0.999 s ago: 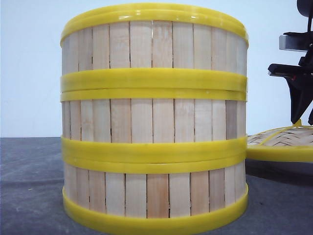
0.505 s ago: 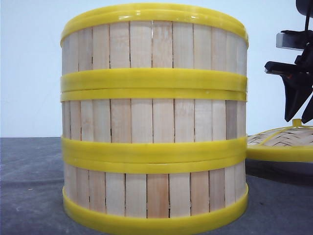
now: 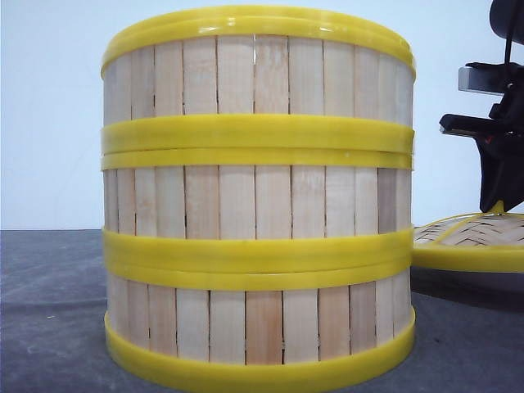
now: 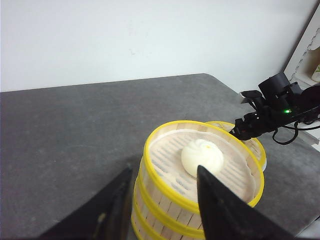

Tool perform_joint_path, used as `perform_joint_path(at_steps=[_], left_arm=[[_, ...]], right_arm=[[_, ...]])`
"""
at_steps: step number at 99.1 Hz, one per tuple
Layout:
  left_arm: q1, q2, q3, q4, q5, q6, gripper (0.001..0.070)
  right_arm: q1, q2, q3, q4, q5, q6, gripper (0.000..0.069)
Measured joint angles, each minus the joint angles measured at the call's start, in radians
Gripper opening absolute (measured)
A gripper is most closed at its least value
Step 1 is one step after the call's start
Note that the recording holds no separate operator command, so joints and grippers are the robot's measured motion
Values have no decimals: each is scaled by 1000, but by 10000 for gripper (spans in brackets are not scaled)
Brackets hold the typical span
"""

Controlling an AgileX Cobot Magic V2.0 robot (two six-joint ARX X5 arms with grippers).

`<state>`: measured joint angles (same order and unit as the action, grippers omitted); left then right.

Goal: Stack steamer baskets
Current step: 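Grasp the woven lid's center knob with the right gripper, then lift the lid with the right gripper and lower it onto the stack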

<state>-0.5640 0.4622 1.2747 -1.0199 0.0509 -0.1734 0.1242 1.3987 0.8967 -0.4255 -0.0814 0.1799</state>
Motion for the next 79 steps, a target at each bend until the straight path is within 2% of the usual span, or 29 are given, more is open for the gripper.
perform_joint_path(at_steps=[30,69,79], left_arm=[[0,0,0,-1,0,0,232],[0,0,0,-33,0,0,232],[0,0,0,-41,0,0,232]], right_arm=[[0,-39,26,-52,3,0,58],[27,-285,243,-247,1,-11,58],[60,-336,296,-296,-44,-18,58]])
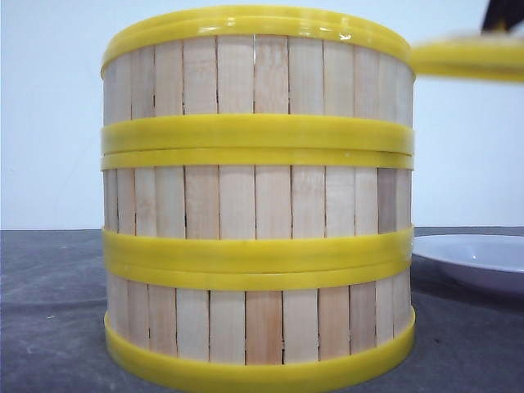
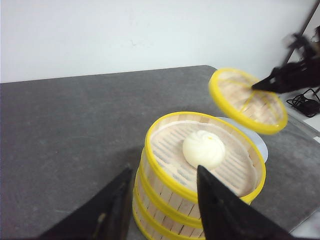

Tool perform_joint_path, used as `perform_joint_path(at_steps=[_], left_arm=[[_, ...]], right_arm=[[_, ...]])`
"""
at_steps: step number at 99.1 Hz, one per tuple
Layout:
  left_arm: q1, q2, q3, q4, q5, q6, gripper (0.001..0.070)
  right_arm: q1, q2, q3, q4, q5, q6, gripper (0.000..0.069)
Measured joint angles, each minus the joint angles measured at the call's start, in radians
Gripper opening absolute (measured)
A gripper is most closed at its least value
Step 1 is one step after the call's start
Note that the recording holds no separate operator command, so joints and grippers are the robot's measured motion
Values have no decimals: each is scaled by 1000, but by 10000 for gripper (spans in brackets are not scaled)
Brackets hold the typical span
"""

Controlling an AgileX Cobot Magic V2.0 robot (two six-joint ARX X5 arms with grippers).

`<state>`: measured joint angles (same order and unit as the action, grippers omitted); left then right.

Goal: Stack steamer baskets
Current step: 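Lift the lid with the right gripper and lower it onto the stack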

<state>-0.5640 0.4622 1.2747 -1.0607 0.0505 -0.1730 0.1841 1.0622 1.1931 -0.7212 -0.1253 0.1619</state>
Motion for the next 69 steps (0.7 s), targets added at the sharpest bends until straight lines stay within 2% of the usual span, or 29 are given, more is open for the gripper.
perform_joint_path(at_steps=[13,36,48,69], left_arm=[[0,0,0,-1,0,0,232],[0,0,0,-4,0,0,232],[0,0,0,-5,0,0,232],[0,0,0,-6,0,0,232]], right_arm=[[60,-17,99,-84,-84,-2,58],[258,-13,177,-135,-107,3,57],[377,6,177,-135,-101,8,57],[552,94,177,-129,-3,11,57]])
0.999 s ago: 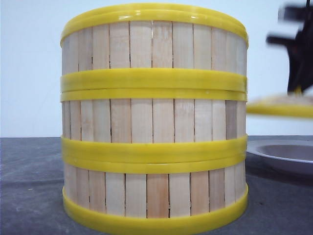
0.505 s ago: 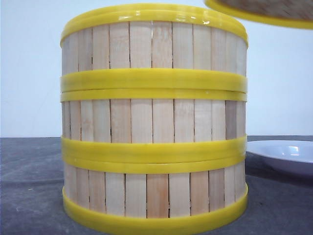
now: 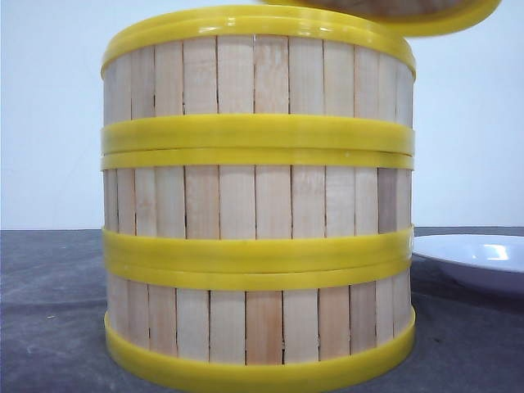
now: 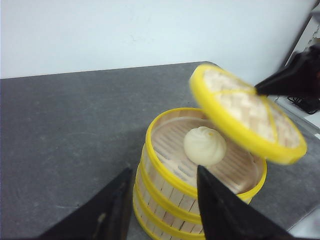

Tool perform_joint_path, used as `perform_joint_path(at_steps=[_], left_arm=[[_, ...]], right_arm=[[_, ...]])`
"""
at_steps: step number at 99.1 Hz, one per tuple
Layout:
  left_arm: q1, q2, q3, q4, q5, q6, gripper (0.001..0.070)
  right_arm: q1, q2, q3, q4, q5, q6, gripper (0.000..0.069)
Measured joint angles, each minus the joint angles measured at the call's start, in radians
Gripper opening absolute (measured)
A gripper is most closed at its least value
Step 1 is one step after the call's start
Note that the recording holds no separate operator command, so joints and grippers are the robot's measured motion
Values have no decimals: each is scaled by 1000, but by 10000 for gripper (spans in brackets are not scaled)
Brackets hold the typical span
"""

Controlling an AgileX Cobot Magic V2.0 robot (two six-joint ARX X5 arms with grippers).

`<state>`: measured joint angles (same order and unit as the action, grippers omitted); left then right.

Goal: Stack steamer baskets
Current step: 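Lift the lid with the right gripper and lower it onto the stack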

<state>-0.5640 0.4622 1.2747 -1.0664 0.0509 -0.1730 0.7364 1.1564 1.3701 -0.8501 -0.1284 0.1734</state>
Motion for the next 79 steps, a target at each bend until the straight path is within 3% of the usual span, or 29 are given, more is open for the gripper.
perform_joint_path(at_steps=[36,79], left_arm=[[0,0,0,-31,0,0,232],[0,0,0,-43,0,0,232]], right_arm=[[122,142,21,43,69,-1,57],[140,203,23,56,109,-17,57]])
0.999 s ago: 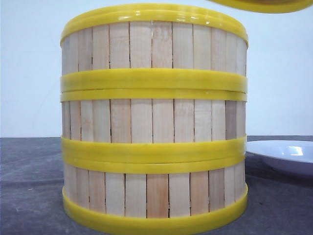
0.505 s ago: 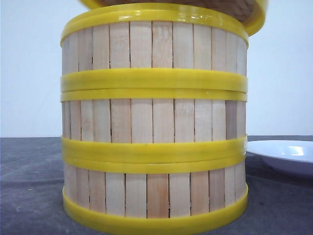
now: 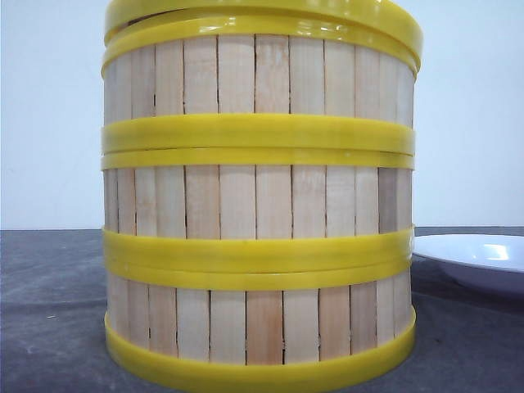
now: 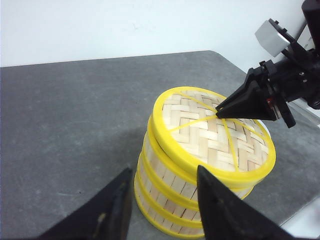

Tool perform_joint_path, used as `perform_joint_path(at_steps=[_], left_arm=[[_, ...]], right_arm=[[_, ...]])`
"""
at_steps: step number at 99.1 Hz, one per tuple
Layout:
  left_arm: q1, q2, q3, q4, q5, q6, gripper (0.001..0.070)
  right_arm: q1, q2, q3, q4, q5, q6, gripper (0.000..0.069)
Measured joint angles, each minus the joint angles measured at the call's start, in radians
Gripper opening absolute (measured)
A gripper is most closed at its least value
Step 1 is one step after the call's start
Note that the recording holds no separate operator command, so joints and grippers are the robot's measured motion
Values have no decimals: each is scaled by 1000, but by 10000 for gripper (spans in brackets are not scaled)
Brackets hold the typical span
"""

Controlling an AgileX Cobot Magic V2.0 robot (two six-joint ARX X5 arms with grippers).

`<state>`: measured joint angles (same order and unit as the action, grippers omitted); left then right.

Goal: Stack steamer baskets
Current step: 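Lift the lid with the right gripper and lower it onto the stack, then open the right gripper and raise it off the lid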

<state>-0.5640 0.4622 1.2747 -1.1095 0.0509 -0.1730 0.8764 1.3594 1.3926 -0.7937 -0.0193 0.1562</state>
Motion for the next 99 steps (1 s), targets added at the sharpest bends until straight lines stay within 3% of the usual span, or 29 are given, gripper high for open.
perform_joint_path(at_steps=[58,64,74,79,99], left_arm=[[0,0,0,-5,0,0,232],[0,0,0,-7,0,0,232],[0,0,0,-9,0,0,232],[0,0,0,-9,0,0,232],[0,0,0,-9,0,0,232]], right_arm=[[3,39,4,24,2,-22,61],[3,39,4,24,2,-23,106],[6,42,4,29,1,-24,276],[6,43,6,28,1,-26,329],[7,23,77,23,76,-49,372]])
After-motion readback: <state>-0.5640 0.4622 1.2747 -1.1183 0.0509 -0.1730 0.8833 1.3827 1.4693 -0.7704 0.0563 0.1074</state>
